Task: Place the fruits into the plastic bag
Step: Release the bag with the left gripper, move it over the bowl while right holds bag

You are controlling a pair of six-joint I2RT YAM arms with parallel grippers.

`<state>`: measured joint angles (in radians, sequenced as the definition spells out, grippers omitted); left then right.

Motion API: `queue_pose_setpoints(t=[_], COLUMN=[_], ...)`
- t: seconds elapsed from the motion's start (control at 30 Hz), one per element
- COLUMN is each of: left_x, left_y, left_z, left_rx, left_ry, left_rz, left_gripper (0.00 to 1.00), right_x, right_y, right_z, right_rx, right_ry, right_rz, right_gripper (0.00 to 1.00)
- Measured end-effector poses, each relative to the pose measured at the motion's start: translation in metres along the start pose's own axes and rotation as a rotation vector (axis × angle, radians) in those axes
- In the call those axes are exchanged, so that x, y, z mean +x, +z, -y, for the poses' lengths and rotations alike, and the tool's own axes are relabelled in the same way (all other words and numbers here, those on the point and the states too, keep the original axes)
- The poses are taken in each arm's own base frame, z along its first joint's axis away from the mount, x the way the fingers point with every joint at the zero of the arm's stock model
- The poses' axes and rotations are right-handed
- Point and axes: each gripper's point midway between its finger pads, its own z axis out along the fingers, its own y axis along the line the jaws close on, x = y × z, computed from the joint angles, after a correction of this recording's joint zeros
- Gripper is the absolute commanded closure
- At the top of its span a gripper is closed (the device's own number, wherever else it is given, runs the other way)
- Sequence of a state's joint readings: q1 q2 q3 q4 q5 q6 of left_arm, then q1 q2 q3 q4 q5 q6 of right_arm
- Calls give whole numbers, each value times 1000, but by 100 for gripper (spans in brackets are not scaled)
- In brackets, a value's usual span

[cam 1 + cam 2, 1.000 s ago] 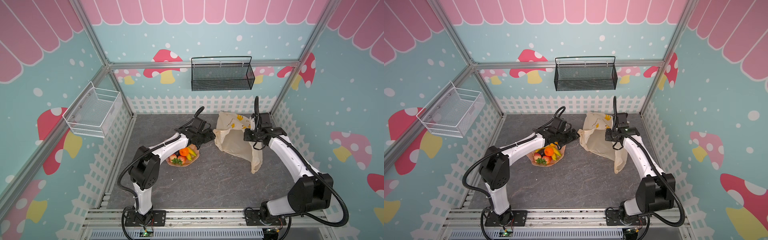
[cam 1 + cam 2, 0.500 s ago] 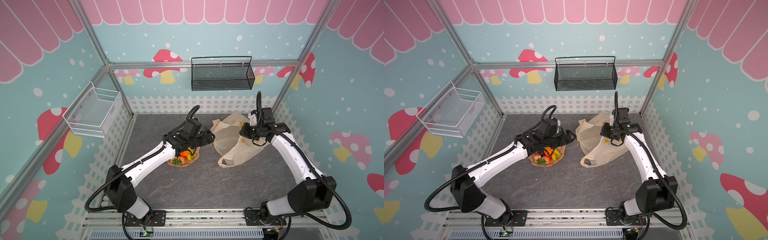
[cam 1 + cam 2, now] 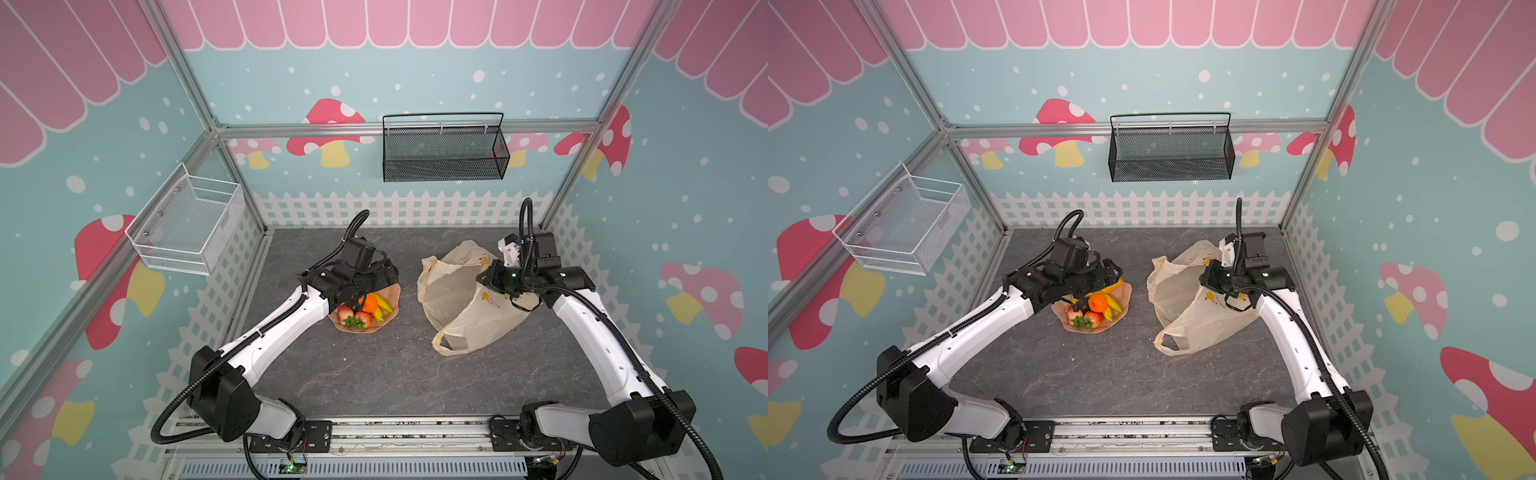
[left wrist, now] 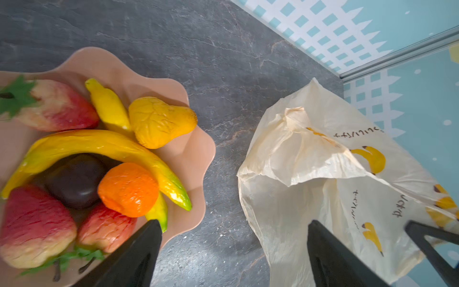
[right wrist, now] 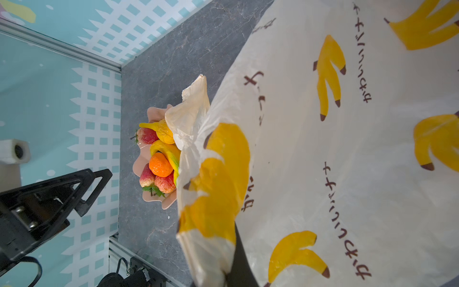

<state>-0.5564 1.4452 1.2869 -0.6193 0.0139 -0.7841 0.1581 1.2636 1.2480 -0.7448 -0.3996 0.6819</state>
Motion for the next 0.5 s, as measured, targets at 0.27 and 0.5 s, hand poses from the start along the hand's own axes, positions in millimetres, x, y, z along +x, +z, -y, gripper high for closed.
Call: queue_pose_setpoints(t=[0.27, 0.5], left_x=[9, 18], left_y=[3, 15], left_z=[-34, -54], left_rx=[-167, -266], left_ry=[167, 307], left_rz=[-61, -153], left_gripper=[7, 8], right_x=[10, 11], right_y=[4, 5], right_z=[2, 2], right_rx=[-24, -29], right_ry=[53, 61], right_rz=[-15, -17], right_gripper=[100, 100])
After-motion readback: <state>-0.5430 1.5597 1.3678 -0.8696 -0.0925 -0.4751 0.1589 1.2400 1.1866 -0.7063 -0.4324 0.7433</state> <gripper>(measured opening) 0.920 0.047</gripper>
